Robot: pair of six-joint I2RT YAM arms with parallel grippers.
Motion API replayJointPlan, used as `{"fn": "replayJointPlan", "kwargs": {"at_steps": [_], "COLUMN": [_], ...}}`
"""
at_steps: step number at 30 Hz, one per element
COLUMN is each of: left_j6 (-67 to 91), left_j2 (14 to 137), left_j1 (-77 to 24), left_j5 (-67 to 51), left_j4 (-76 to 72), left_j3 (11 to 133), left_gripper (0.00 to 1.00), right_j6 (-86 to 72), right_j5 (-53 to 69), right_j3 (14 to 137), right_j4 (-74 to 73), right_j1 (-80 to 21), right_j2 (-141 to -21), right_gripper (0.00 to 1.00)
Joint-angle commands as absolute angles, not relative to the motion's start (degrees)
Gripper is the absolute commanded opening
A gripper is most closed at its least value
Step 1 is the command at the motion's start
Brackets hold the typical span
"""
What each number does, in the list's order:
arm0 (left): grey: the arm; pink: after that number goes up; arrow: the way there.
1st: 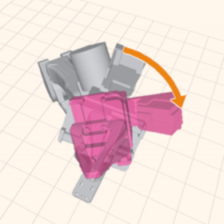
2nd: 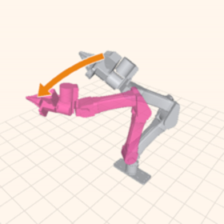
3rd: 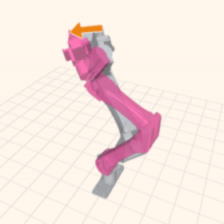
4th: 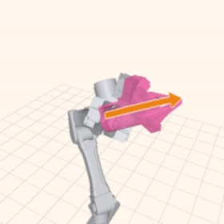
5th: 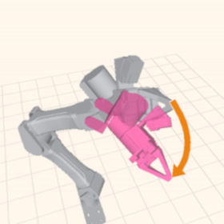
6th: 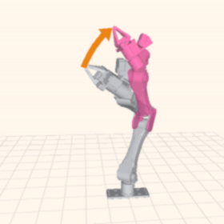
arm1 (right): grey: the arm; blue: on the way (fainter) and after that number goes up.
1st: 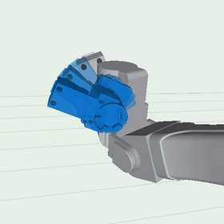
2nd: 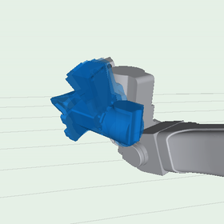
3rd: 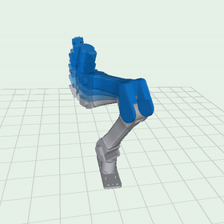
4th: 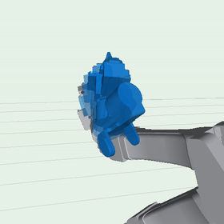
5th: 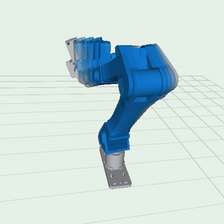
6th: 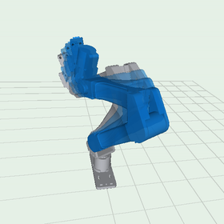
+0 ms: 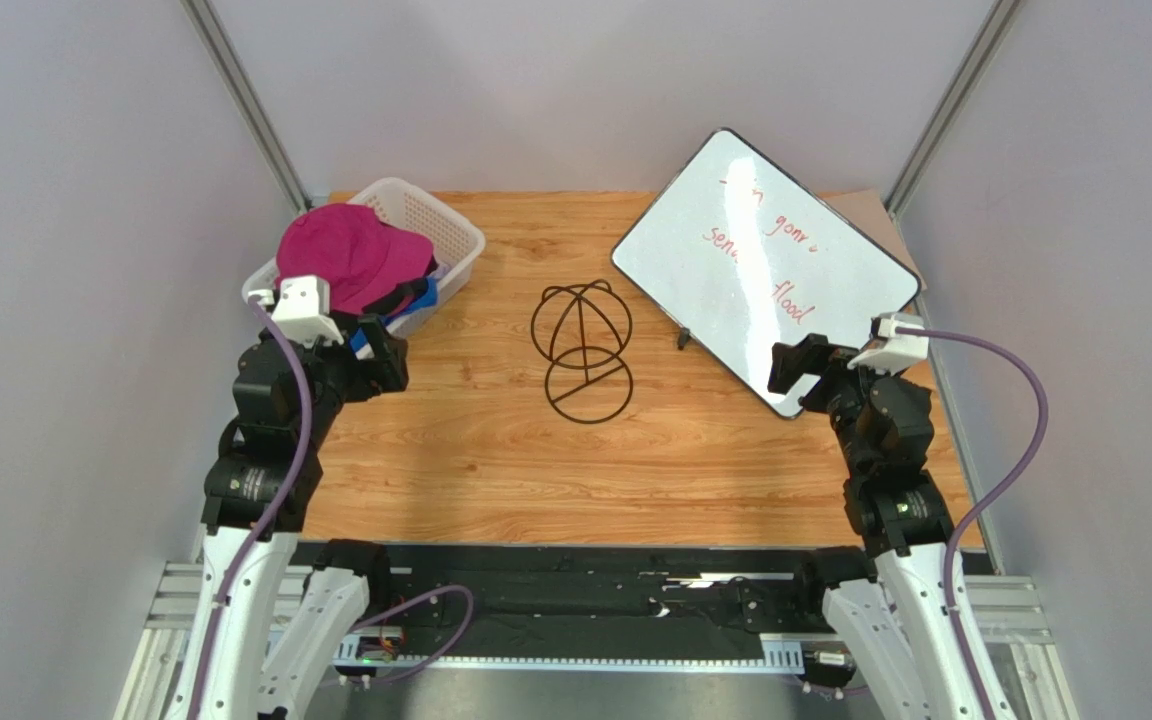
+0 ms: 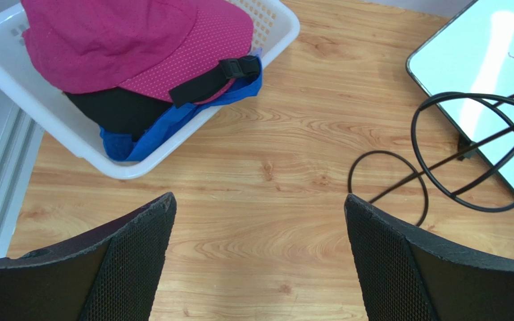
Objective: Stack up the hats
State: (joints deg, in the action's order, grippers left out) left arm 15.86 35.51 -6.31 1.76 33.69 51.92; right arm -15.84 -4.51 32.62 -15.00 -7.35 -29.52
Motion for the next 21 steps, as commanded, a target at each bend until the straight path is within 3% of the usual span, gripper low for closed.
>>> {"fn": "replayJointPlan", "kwargs": {"at_steps": [1, 7, 17, 21], "left_j6": [16.0, 13.18, 19.95, 22.14], "left_j2": [35.51, 35.41, 50.44, 55.89], "left_j1": [-6.33, -6.42, -7.03, -2.56], "left_j5": [4.14, 2.98, 22.91, 19.52], "left_j4": [33.58, 31.03, 24.73, 18.91], "left_j3": [53.62, 51.94, 59.42, 58.62], "left_gripper": [1.0, 1.0, 1.0, 1.0], "right_j6": [-16.08, -16.17, -16.61, -16.52], "right_j5": [-5.54, -5.1, -2.02, -1.06], "right_j3": [32.43, 32.7, 33.31, 32.87], "right_j4": [-14.41, -14.77, -15.73, -15.21], "right_j1": [-7.38, -7.3, -7.38, -7.38], "right_j2": [-29.0, -29.27, -29.53, -29.09], "right_gripper": [1.0, 1.0, 1.0, 1.0]}}
